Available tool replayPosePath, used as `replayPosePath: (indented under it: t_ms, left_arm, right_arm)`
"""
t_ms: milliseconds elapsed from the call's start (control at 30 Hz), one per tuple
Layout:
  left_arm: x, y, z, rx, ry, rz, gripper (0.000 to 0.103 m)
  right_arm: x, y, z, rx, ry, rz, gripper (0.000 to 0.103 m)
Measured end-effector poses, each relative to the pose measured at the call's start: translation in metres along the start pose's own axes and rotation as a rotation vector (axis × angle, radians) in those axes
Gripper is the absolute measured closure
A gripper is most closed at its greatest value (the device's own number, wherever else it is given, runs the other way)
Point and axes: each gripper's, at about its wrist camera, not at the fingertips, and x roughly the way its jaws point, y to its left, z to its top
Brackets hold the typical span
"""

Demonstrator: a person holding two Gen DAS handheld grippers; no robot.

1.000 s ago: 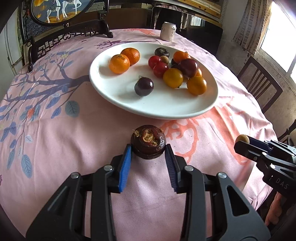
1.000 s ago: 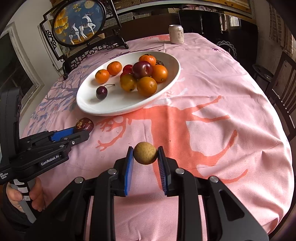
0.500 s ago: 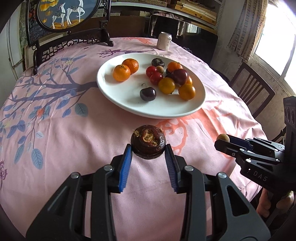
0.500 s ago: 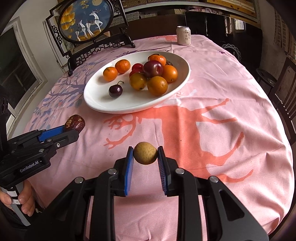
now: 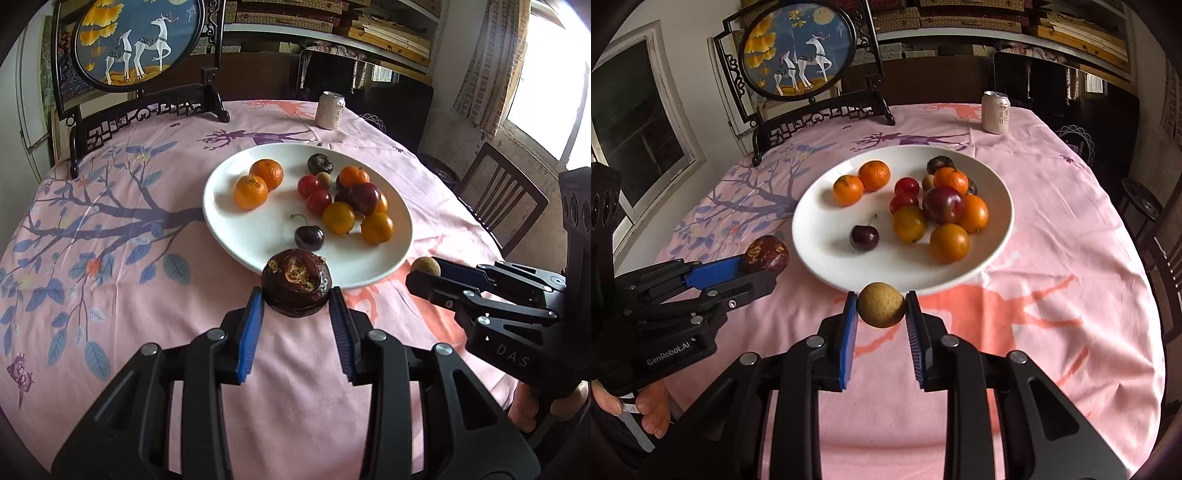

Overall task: Organize fruits
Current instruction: 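Carry both fruits onto the white plate and open both tools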

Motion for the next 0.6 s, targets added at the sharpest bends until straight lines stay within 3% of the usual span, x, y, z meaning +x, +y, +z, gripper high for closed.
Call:
replayPosePath:
  t_ms: [233, 500, 533, 567, 600]
  left_arm:
    - [0.055, 0.017, 0.050, -0.006, 0.074, 0.011, 0.066]
    - [0.094, 0.021, 0.065, -0.017, 0.134, 0.004, 0.066]
    - [0.097, 0.022, 0.066, -0.021, 0.136, 0.004, 0.066]
    - [0.098, 0.024, 0.067, -0.027, 0.137, 0.003, 0.065]
    - [0.097, 0.025, 0.067, -0.034, 0.132, 0.001, 0.065]
  right_arm:
    - [0.055, -0.002, 0.036, -0.022, 0.062, -0.040, 0.077]
    - [0.086, -0.013, 0.041, -0.001, 0.110, -0.050, 0.077]
    - [0.086, -0.014, 0.042, 0.002, 0.108, -0.053, 0.073]
    - [0.087, -0.016, 0.043, 0.007, 0.109, -0.056, 0.059]
    - [0.085, -0.017, 0.044, 0.013, 0.103, -0.050, 0.056]
